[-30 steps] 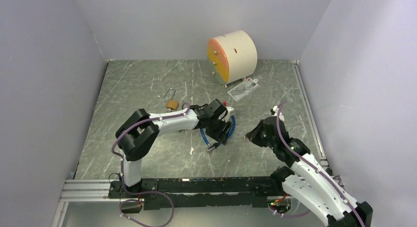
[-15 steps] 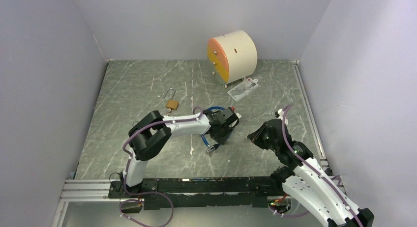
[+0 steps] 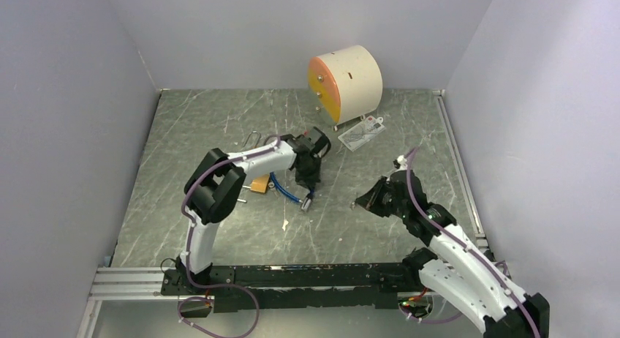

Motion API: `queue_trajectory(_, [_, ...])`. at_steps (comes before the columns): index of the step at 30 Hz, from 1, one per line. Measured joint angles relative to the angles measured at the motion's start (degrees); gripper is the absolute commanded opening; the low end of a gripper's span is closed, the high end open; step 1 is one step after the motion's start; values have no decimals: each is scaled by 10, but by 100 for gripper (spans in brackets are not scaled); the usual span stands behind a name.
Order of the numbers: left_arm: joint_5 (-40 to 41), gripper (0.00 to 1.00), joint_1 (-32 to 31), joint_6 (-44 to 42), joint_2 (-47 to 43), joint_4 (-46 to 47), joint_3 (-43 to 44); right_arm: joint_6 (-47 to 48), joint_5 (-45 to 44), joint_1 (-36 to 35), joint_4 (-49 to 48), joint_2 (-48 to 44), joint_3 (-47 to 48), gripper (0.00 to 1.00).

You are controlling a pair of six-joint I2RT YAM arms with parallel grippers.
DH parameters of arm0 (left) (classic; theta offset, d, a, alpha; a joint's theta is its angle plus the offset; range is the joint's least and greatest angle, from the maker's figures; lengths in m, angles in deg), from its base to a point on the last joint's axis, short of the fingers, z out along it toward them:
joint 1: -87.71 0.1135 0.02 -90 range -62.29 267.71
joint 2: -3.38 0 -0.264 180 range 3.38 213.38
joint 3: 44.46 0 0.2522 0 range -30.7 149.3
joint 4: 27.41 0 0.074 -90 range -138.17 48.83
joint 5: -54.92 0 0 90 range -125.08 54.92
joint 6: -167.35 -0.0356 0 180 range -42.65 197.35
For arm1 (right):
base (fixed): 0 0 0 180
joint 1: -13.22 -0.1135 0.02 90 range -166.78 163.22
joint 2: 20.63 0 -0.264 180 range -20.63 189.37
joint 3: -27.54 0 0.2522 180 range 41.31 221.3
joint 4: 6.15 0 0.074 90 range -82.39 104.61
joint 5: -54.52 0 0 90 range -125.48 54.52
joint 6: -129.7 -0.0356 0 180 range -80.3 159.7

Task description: Unlock with the key

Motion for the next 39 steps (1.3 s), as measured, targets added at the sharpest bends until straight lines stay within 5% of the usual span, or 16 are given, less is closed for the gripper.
queue_trajectory(8, [-53,3,73,111,-16,3,51,54,186,-1,-115,196,2,0])
queue_trajectory(13, [-97,3,105,194,-28,29,51,77,231,-11,-156,224,16,0])
queue_trajectory(22, [-178,2,142,324,-70,113,-38,76,220,-46,-231,278,48,0])
queue_trajectory(39, [-212,2,145,409,-93,174,-82,75,152,-64,-248,272,60,0])
